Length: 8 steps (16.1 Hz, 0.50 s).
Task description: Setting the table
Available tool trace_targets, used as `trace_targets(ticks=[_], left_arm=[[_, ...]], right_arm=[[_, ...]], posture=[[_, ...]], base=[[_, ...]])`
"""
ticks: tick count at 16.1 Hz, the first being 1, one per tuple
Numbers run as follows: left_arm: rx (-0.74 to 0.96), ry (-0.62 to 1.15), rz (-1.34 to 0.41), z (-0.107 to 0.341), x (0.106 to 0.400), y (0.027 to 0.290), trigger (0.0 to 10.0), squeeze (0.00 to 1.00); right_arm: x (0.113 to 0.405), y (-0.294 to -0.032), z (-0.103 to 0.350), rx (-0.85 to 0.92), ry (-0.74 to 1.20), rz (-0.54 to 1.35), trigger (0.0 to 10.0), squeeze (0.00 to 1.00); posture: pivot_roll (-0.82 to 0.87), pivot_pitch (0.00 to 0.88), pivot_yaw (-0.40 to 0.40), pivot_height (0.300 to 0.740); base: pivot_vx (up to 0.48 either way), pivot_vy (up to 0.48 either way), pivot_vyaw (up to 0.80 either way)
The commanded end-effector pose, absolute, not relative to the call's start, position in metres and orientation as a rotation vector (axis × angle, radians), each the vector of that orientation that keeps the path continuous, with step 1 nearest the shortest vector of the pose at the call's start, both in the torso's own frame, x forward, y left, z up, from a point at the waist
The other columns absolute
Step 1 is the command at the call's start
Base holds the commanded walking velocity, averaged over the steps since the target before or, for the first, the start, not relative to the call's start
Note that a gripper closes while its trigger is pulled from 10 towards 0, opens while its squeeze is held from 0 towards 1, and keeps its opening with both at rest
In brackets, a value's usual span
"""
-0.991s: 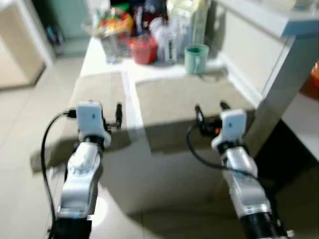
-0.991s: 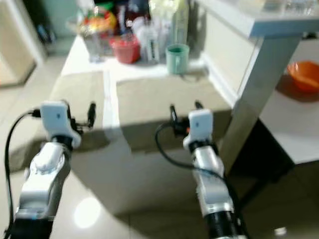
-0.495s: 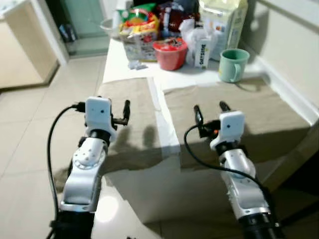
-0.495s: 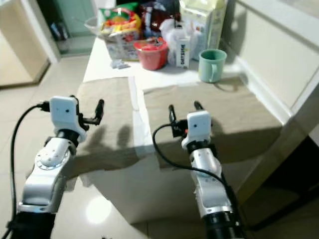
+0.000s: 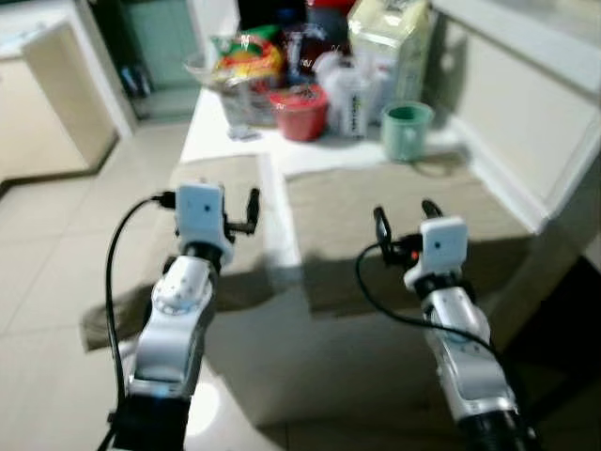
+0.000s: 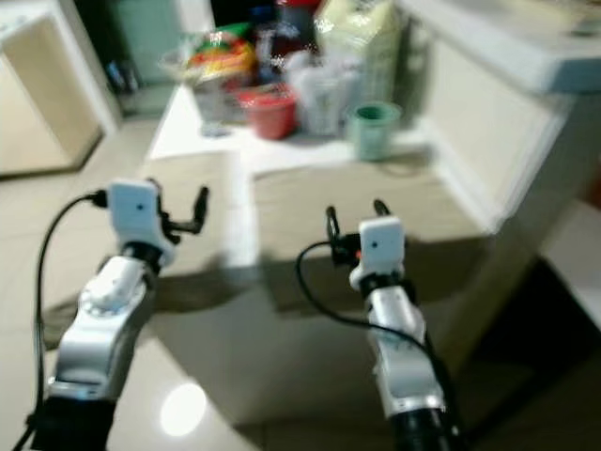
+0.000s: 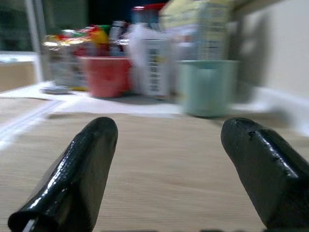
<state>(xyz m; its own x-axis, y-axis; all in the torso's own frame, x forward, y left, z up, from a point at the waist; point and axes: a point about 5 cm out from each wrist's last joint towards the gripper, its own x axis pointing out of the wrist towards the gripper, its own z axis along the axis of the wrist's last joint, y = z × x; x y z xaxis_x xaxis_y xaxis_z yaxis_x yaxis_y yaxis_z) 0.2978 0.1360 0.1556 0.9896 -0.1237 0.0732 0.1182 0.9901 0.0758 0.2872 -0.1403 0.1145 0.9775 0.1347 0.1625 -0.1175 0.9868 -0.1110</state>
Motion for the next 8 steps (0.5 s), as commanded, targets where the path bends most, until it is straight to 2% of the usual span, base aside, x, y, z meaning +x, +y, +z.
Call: trace_targets(ticks=[1, 4, 5, 8], left_arm=[[0.09, -0.057, -0.095, 0.1534, 0.2983, 0.1434, 10.0, 0.0], [0.093, -0.042, -0.09, 0.1516, 0.299, 0.1443, 10.0, 0.0], [0.093, -0.035, -0.083, 0.1501, 0.2991, 0.1452, 10.0, 0.0], [0.086, -0.038, -0.069, 0.1508, 0.3, 0.147, 10.0, 0.0]], right_arm=[[0.287, -0.1361, 0.1167, -0.091, -0.173, 0.133, 10.0, 0.0], [0.2849, -0.1356, 0.1155, -0.093, -0.168, 0.137, 10.0, 0.0], [0.2841, -0.1356, 0.1146, -0.095, -0.164, 0.14, 10.0, 0.0], [0.2824, -0.1357, 0.1136, -0.1, -0.159, 0.147, 10.0, 0.0]], posture=[[-0.18, 0.0, 0.103, 0.74], [-0.19, 0.0, 0.103, 0.74], [-0.19, 0.0, 0.103, 0.74], [-0.19, 0.0, 0.102, 0.74]], base=[[0.277, -0.39, 0.0], [0.341, -0.331, 0.0], [0.307, 0.0, 0.0], [0.0, 0.0, 0.0]])
